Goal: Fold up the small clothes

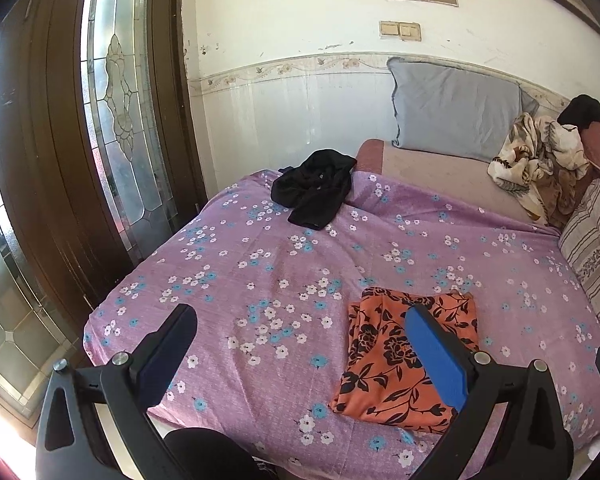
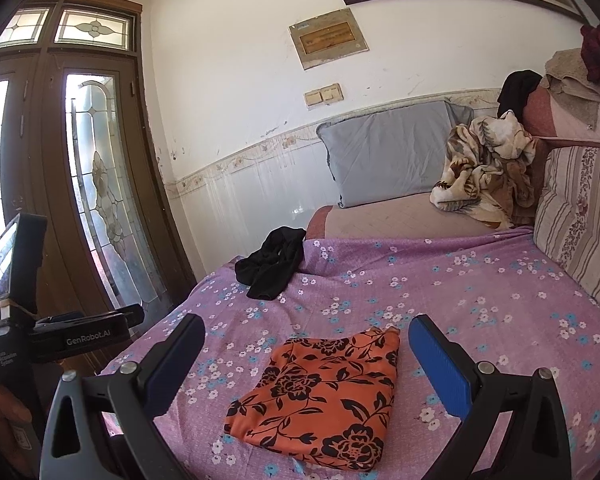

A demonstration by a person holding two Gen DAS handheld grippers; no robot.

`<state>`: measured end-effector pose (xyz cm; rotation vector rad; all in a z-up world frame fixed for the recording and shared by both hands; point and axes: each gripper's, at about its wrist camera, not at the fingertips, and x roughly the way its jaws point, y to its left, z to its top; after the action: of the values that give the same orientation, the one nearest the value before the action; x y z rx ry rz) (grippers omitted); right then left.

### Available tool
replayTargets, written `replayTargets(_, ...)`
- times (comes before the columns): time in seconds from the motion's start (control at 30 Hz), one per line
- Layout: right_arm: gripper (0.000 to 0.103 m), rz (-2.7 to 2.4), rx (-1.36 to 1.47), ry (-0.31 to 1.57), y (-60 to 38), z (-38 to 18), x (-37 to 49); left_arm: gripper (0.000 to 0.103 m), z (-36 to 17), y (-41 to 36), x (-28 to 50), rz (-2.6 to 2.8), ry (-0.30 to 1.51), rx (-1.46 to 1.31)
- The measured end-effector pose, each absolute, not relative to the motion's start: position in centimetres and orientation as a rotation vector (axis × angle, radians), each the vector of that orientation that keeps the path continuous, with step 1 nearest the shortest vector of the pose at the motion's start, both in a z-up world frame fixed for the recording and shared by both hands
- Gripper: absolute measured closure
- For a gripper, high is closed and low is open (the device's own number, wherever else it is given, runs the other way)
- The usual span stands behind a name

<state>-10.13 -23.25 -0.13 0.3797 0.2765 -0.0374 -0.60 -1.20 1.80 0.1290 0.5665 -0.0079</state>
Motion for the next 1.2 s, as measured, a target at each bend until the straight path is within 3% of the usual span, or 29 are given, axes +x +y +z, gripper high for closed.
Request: replayTargets(1.2, 0.000, -0.039, 0.379, 0.284, -22.42, 0.25, -9.72, 0.000, 1.53, -1.21, -0.89, -0.059, 0.576, 0.144)
